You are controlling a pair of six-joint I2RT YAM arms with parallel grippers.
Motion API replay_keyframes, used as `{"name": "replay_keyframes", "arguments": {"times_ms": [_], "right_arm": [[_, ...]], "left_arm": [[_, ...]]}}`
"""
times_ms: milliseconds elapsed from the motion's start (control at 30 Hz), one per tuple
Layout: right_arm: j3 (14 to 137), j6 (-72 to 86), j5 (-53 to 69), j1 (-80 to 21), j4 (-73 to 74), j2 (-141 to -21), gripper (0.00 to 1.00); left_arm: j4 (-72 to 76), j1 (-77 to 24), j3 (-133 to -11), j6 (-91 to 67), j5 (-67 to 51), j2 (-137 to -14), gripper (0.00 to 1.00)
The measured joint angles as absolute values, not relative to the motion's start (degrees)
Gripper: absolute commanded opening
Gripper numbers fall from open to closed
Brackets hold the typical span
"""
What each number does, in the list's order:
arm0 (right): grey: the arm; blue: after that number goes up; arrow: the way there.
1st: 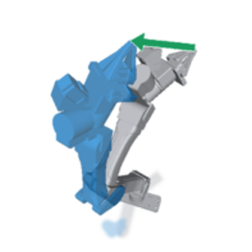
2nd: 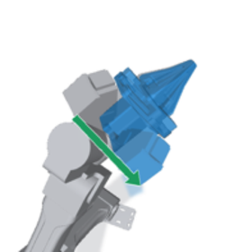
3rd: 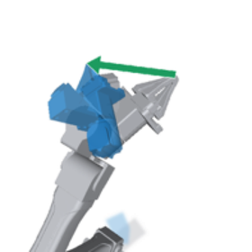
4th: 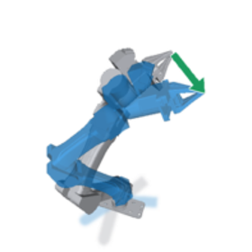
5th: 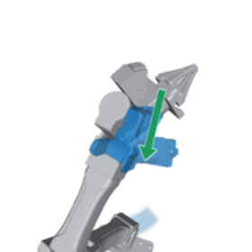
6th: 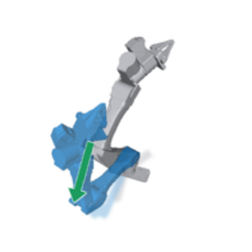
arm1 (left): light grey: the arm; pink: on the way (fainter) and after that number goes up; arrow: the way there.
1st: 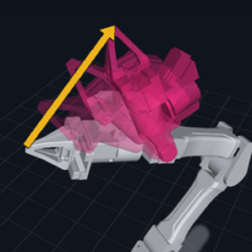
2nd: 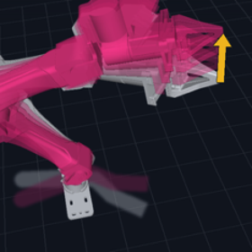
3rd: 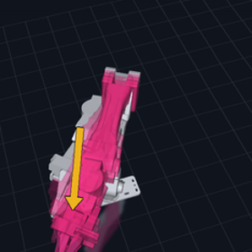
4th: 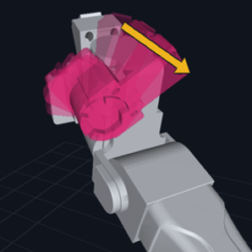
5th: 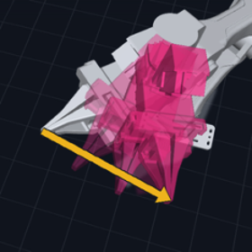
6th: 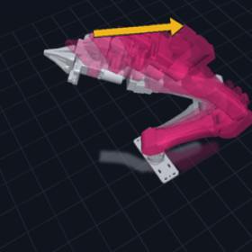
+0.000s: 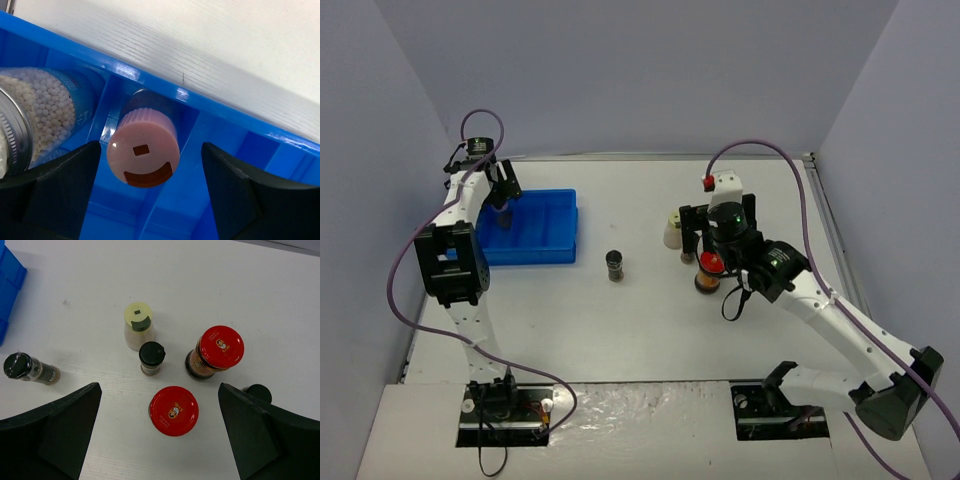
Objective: Organize the condiment bottles
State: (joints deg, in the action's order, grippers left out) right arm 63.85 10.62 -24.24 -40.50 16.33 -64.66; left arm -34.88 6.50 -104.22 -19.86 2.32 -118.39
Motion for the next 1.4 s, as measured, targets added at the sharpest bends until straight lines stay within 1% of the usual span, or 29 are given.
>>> {"name": "replay_keyframes", "arguments": {"times_ms": [33, 200, 400, 500, 700, 833, 967, 1067, 1133, 1300, 1400], "right_arm": [[64.4, 10.6, -23.8, -40.2, 16.3, -65.6, 1.00], [70.0, 11.7, -20.8, -35.7, 15.9, -74.3, 0.98], [76.8, 10.8, -16.3, -30.9, 15.9, -85.3, 0.97], [81.3, 9.1, -13.4, -30.1, 15.4, -91.5, 0.96], [85.6, 5.5, -7.7, -28.4, 14.5, -101.9, 0.95], [86.6, 3.3, -5.5, -27.4, 14.4, -107.2, 0.89], [86.7, 2.1, -3.5, -26.9, 14.2, -110.2, 0.77], [86.7, 0.7, -2.3, -26.9, 13.9, -111.1, 0.57], [86.7, 0.1, -1.1, -26.9, 13.7, -111.3, 0.41], [86.7, -0.9, 0.6, -27.0, 13.0, -111.4, 0.12], [86.7, -1.4, 0.7, -27.6, 12.9, -111.3, 0.08]], "left_arm": [[-35.0, 6.5, -104.2, -20.0, 2.3, -118.4, 0.90], [-36.5, 6.5, -102.9, -20.8, 0.7, -115.7, 0.97], [-39.2, 5.1, -97.6, -21.2, -1.7, -104.2, 0.97], [-39.4, 3.1, -90.8, -21.2, -2.7, -94.6, 0.97], [-40.8, -4.5, -78.9, -21.2, -3.4, -78.3, 0.97], [-41.1, -8.9, -71.3, -21.1, -4.5, -70.7, 0.97], [-41.9, -9.7, -64.9, -21.1, -5.7, -63.7, 0.97], [-42.3, -9.7, -62.4, -21.0, -6.0, -58.7, 0.97], [-42.4, -9.7, -61.9, -20.7, -6.0, -56.3, 0.97], [-42.7, -9.7, -61.9, -19.9, -6.0, -54.3, 0.97], [-43.1, -9.7, -61.9, -19.6, -6.0, -54.3, 0.97]]}}
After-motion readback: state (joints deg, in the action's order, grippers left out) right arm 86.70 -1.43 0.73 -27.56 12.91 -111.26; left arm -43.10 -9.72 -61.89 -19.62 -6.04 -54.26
